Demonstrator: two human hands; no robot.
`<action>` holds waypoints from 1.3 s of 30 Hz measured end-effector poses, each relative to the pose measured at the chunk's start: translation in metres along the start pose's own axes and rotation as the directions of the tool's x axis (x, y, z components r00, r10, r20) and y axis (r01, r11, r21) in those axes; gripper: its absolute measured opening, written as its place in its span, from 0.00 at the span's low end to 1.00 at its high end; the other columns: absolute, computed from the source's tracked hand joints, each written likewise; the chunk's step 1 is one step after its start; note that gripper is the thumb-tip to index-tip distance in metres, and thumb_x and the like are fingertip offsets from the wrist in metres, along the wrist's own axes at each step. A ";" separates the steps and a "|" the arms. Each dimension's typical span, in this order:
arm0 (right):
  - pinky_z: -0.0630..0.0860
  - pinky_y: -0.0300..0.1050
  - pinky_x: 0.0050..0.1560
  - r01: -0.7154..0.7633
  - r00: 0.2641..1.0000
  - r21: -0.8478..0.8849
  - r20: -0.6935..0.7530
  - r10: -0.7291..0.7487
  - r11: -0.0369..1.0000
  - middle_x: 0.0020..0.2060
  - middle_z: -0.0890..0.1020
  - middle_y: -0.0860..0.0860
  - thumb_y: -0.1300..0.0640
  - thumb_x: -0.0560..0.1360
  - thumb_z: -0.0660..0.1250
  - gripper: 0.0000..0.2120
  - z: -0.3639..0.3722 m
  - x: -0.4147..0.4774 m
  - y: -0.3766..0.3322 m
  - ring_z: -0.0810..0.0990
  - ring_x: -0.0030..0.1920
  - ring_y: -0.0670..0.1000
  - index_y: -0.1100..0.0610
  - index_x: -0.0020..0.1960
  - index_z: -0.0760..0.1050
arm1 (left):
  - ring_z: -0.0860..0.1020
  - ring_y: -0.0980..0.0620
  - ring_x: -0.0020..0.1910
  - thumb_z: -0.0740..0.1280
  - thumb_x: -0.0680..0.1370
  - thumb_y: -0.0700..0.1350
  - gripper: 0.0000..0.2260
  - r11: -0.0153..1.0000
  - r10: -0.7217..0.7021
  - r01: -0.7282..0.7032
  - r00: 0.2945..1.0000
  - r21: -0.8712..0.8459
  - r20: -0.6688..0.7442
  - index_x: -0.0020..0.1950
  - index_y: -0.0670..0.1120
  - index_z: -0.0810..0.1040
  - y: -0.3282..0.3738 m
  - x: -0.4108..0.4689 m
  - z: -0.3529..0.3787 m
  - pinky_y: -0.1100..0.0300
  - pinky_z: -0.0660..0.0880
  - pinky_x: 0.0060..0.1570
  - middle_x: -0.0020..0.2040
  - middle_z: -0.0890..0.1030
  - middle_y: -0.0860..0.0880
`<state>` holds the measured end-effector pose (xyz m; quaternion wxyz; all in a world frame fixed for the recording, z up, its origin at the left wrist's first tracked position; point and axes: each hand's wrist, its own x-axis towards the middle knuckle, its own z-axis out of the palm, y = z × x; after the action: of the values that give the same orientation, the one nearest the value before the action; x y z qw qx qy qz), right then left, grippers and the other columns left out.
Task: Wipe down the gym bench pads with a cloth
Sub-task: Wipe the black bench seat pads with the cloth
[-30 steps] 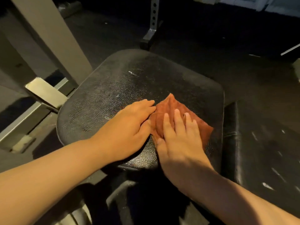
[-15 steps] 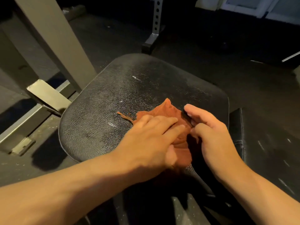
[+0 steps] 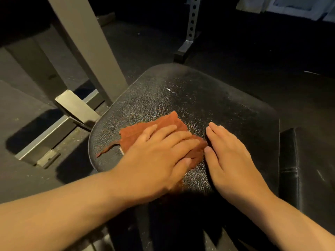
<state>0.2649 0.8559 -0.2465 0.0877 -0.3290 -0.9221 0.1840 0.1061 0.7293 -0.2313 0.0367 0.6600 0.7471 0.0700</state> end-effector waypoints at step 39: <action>0.49 0.51 0.78 0.041 0.999 -0.121 -0.014 -0.043 0.992 0.79 0.58 0.54 0.47 0.85 0.52 0.28 0.001 0.141 -0.010 0.54 0.79 0.53 0.59 0.80 0.56 | 0.76 0.45 0.52 0.62 0.77 0.53 0.12 0.985 -0.108 0.054 0.931 -0.162 -0.348 0.48 0.48 0.81 -0.077 0.075 0.000 0.51 0.71 0.51 0.50 0.78 0.50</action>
<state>0.1507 0.9384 -0.2382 0.0792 -0.3158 -0.9375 0.1231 0.0212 0.7947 -0.2401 -0.0466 0.6004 0.7606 0.2426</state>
